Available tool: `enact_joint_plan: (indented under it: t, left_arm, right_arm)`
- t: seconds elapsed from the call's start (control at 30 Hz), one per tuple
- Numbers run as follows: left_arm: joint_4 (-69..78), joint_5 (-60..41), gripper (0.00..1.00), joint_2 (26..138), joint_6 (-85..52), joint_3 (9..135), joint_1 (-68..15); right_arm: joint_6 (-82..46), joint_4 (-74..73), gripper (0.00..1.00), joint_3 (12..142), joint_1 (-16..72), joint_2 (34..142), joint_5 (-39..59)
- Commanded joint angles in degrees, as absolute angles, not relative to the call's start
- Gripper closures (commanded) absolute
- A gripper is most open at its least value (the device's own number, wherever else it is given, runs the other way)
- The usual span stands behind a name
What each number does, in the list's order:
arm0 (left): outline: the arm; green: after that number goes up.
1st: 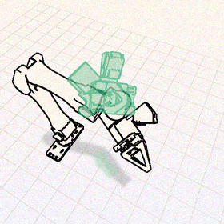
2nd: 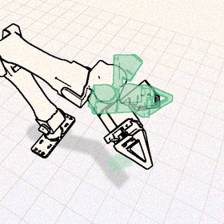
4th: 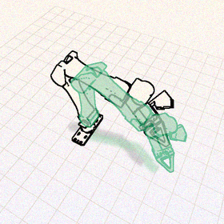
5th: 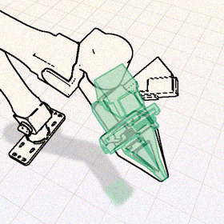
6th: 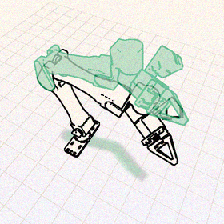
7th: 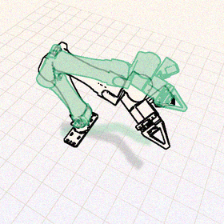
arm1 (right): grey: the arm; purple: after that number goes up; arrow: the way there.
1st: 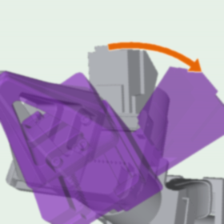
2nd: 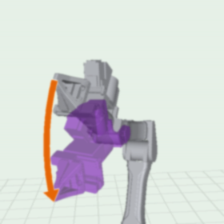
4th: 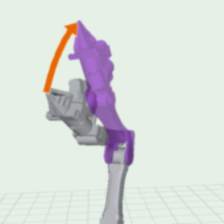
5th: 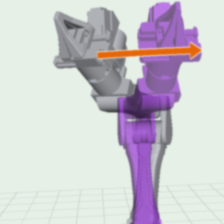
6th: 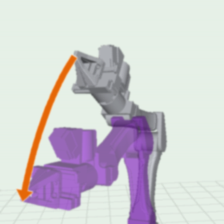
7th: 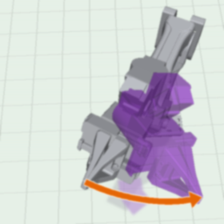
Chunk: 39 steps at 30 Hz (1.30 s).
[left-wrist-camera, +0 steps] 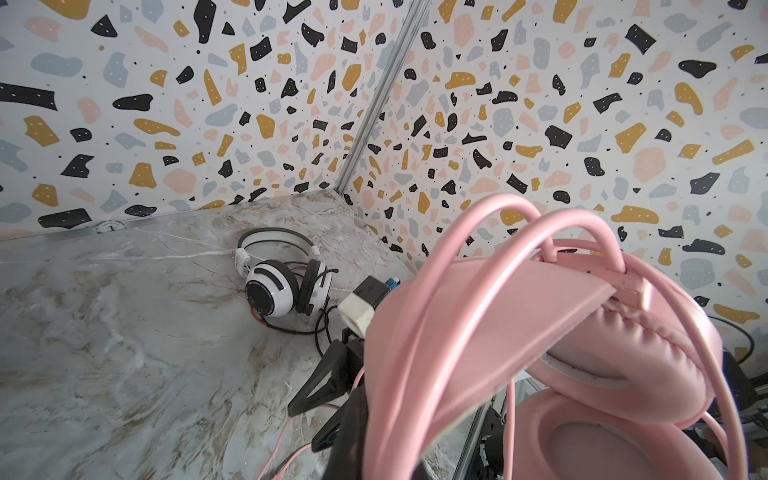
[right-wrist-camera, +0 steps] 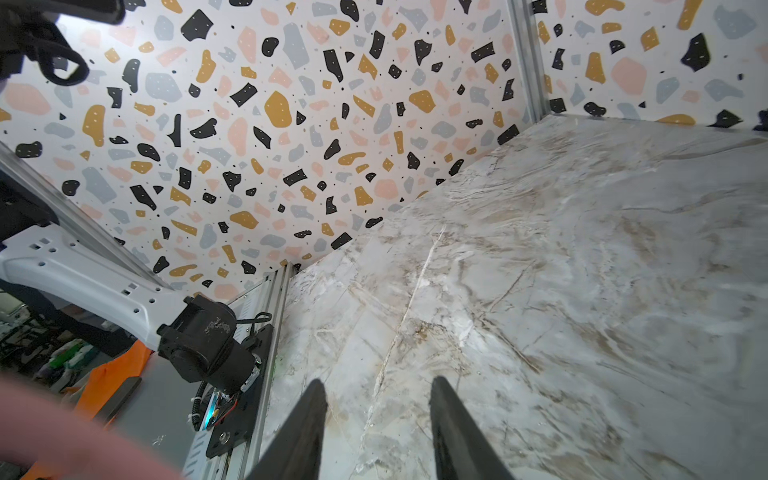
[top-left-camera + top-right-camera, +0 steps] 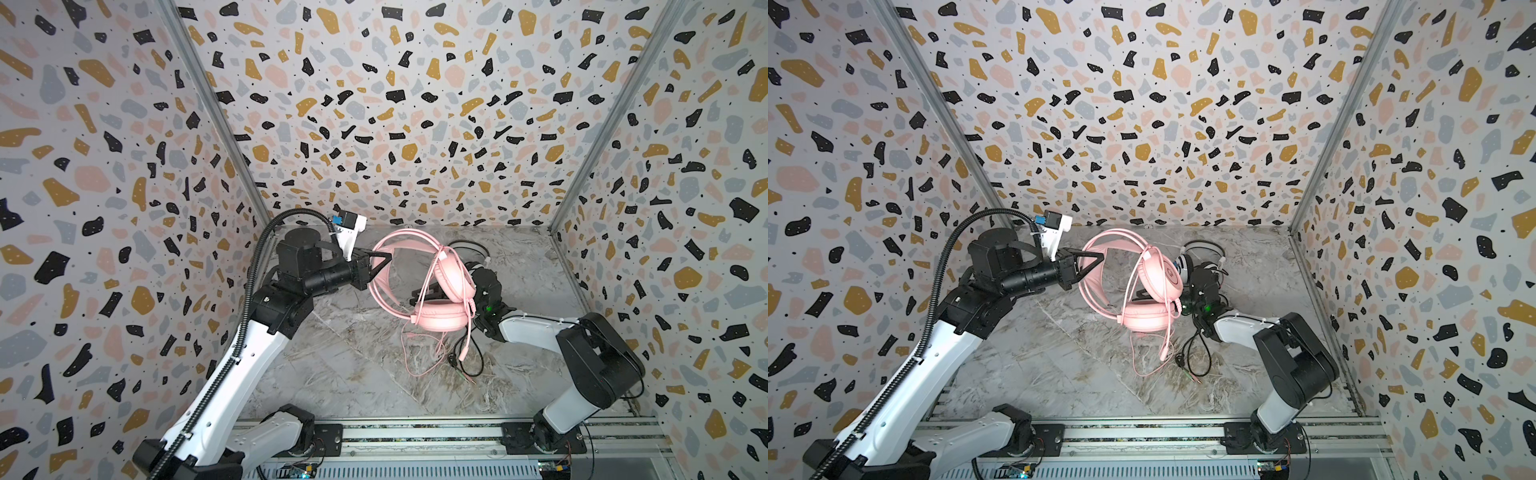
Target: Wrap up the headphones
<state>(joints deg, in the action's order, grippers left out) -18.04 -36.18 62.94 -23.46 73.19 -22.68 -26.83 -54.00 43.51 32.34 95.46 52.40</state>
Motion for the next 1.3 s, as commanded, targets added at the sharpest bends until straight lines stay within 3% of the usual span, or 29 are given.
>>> enact_joint_plan:
  t: [0.0,0.07,0.17,0.6,0.83,1.0,1.27]
  left_arm:
    - [-10.44,-39.34,1.0,62.91,-27.07,76.98,-22.41]
    - [-10.27,-39.37,1.0,63.69,-27.52,77.76,-21.1]
    - [-7.83,-40.43,1.0,64.12,-30.58,78.16,-18.21]
    - [6.77,-36.61,1.0,64.57,-43.41,77.07,-11.04]
    - [9.5,-34.54,1.0,66.08,-46.91,75.85,-7.97]
    - [9.94,-33.98,1.0,66.45,-47.37,75.13,-7.39]
    - [8.48,-30.98,1.0,66.34,-46.04,74.77,-6.33]
  right_arm:
    - [-37.01,-70.89,0.66,44.52,32.7,99.28,55.83]
    - [-39.86,-75.57,0.74,44.87,32.71,102.12,55.97]
    - [-39.49,-75.67,0.77,44.83,32.78,104.56,55.01]
    - [-37.79,-76.91,0.78,38.03,33.62,104.73,52.24]
    - [-37.06,-76.48,0.85,35.54,33.76,102.62,51.65]
    - [-36.3,-72.16,0.95,35.6,33.88,100.93,51.63]
    - [-31.07,-62.49,1.0,34.96,35.44,96.12,49.79]
